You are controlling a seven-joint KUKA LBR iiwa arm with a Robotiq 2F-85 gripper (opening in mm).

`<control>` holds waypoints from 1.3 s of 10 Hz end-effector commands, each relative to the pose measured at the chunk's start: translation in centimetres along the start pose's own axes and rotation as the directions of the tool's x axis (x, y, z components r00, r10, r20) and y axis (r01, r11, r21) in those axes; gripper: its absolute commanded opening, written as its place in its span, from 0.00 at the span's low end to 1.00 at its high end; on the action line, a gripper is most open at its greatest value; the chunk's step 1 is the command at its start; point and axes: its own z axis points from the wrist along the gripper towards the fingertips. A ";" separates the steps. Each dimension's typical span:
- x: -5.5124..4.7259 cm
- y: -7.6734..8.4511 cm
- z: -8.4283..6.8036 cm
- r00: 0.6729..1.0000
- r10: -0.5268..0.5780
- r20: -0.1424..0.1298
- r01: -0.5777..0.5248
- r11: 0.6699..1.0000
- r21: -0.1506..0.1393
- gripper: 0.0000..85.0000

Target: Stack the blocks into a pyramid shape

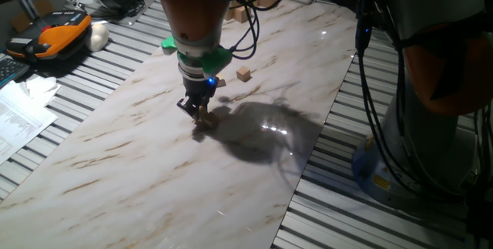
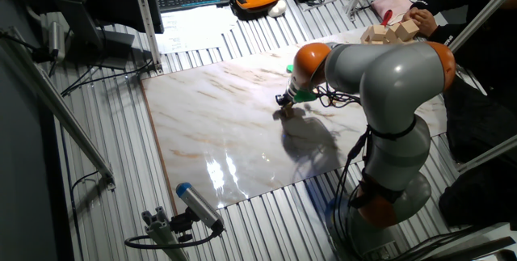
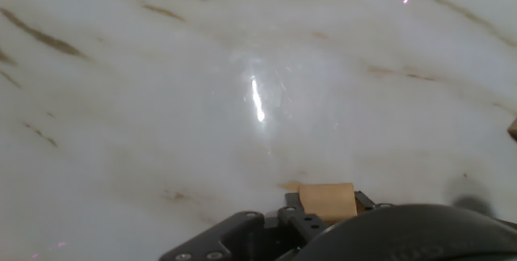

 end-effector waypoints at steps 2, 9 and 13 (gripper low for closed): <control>0.2 0.1 0.1 1.000 -0.008 0.004 0.008 1.000 -0.001 0.00; 0.2 0.1 0.1 1.000 0.011 0.027 -0.012 1.000 0.019 0.40; 0.3 0.2 0.1 0.999 0.032 0.040 -0.033 0.999 0.036 0.60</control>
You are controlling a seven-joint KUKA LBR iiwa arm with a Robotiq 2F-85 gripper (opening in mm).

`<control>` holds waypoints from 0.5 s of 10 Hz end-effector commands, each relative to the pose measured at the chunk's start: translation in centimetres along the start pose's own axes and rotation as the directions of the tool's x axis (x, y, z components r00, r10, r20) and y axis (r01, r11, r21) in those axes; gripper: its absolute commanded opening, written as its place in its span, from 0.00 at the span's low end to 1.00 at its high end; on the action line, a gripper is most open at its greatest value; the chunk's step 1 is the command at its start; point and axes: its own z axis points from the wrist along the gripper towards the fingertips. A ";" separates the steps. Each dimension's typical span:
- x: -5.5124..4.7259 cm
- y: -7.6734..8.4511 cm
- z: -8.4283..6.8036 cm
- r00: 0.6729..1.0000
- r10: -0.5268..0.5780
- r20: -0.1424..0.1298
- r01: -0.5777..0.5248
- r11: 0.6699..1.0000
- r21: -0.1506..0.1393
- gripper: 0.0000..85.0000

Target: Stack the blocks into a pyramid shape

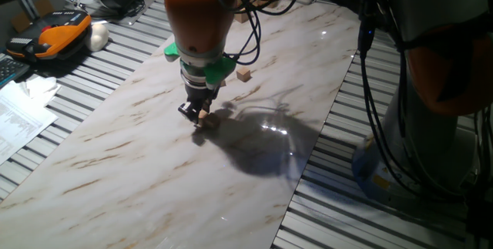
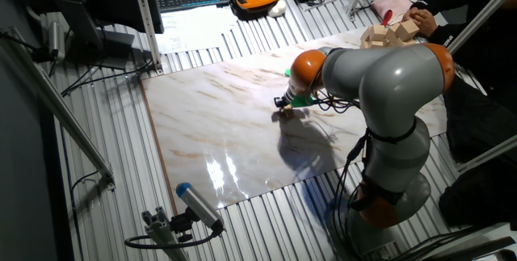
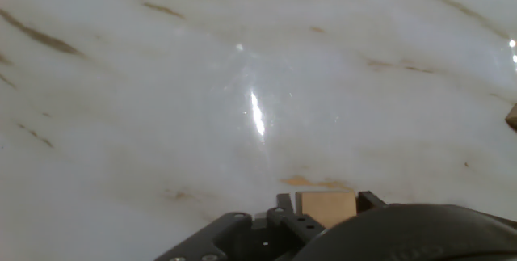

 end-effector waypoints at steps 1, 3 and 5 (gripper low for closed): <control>0.0 0.0 0.0 1.000 0.000 0.000 0.000 1.000 -0.001 0.60; 0.0 0.0 0.0 0.999 -0.028 -0.020 0.028 1.000 -0.010 0.60; 0.1 0.0 -0.1 0.999 -0.043 -0.026 0.043 0.999 -0.005 0.60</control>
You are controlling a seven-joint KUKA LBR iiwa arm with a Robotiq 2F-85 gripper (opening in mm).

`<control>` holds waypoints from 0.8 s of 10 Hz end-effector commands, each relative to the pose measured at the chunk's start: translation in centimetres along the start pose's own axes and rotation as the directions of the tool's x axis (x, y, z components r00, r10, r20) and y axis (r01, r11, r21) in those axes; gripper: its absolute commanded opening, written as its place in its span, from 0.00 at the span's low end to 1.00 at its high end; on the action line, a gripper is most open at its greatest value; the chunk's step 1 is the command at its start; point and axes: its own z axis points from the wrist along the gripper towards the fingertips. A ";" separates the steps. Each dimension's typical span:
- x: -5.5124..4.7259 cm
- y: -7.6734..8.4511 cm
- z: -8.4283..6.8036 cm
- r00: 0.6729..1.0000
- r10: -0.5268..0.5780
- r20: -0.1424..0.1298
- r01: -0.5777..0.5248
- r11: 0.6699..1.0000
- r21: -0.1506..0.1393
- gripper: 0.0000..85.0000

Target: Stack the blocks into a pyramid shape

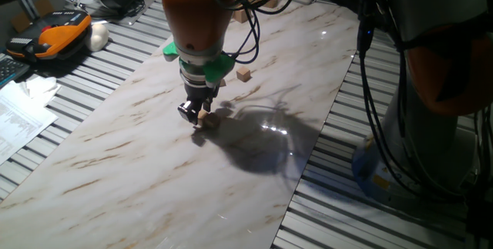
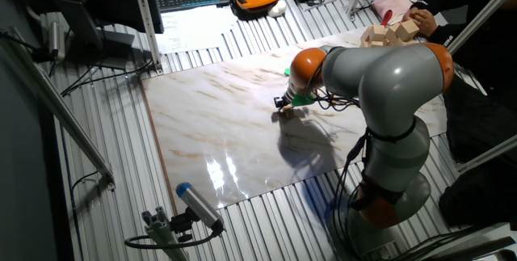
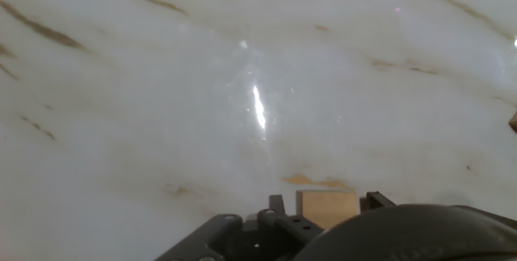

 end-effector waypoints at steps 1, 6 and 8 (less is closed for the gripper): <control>0.0 0.0 -0.1 1.000 -0.008 -0.003 0.008 1.000 0.009 0.60; 0.2 -0.5 -0.3 0.999 -0.040 -0.021 0.041 0.999 0.028 0.60; 0.3 -0.8 -0.1 0.999 -0.043 -0.020 0.044 0.999 0.029 0.60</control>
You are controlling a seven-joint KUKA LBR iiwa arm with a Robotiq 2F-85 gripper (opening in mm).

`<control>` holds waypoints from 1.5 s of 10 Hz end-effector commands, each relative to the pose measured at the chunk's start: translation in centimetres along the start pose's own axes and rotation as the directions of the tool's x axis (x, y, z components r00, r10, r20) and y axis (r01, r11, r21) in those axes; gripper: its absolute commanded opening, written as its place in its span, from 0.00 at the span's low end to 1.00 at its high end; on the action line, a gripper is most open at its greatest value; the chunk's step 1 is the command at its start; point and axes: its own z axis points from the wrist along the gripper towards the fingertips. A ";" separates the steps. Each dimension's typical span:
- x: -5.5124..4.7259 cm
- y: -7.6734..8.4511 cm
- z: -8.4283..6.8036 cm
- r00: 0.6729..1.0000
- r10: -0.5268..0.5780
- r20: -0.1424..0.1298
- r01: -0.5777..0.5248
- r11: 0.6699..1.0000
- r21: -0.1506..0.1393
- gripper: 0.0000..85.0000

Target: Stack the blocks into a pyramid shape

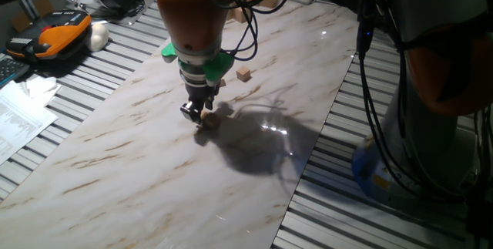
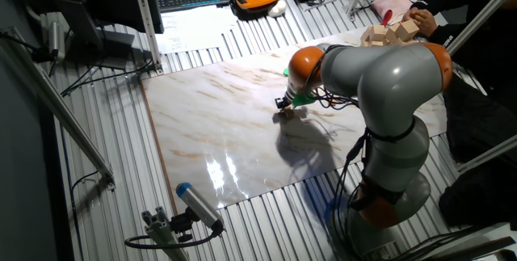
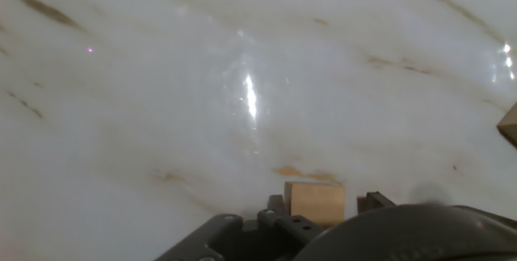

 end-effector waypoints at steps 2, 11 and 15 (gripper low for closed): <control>0.1 -0.4 -0.1 1.000 -0.004 -0.004 0.004 1.000 -0.001 0.60; -1.1 -0.4 -2.6 0.998 0.055 -0.042 -0.056 0.998 -0.012 0.60; -2.3 -3.0 -2.9 0.983 0.166 -0.083 -0.165 0.986 0.023 0.60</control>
